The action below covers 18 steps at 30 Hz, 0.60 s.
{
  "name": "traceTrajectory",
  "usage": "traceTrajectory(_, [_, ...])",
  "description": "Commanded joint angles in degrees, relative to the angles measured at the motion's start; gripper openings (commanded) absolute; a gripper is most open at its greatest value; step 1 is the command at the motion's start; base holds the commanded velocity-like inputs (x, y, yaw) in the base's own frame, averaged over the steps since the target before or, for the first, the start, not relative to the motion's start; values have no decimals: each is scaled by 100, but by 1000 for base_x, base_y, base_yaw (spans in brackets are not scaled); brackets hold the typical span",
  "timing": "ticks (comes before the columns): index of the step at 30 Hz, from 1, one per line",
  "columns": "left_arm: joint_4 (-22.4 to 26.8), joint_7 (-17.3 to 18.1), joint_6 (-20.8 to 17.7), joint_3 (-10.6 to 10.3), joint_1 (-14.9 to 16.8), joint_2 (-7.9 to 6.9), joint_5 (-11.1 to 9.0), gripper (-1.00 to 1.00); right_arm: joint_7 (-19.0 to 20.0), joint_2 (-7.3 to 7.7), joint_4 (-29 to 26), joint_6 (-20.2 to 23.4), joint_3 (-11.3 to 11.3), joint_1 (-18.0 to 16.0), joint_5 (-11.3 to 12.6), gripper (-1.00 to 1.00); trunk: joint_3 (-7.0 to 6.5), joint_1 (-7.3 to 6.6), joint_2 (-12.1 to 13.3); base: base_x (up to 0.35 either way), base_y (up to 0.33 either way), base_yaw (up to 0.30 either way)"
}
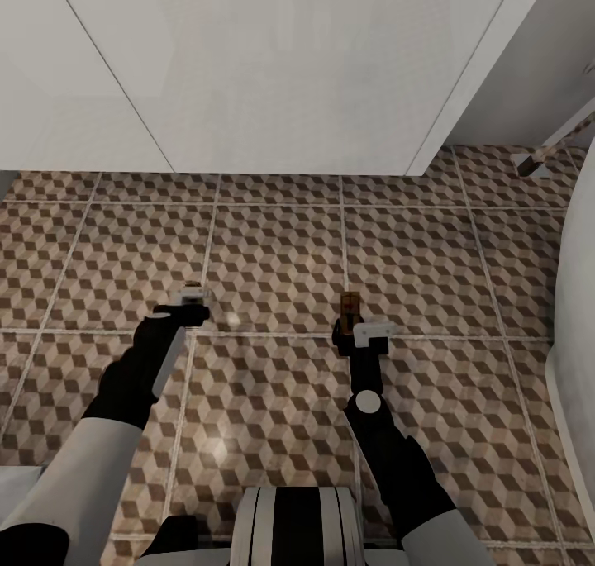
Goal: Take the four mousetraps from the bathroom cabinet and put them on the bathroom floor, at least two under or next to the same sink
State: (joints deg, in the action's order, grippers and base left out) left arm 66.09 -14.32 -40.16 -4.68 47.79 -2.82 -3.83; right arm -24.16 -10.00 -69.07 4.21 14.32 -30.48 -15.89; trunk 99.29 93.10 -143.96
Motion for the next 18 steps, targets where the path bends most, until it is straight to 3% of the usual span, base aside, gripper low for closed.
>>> traceTrajectory(1, [103,-7,-30,-24,2,-12,-39,-100,-23,0,-3,36,8,-2,-37,-100,3,-1,-1,0,0,0])
traceTrajectory(8, [718,201,-73,-37,-2,-33,-39,-100,-48,0,-51,55,20,-2,-43,-100,7,-1,-1,0,0,0])
traceTrajectory(18, [914,219,-78,-39,-32,-34,-39,-100,-54,0,-88,62,27,-2,-45,-100,88,-1,-1,0,0,0])
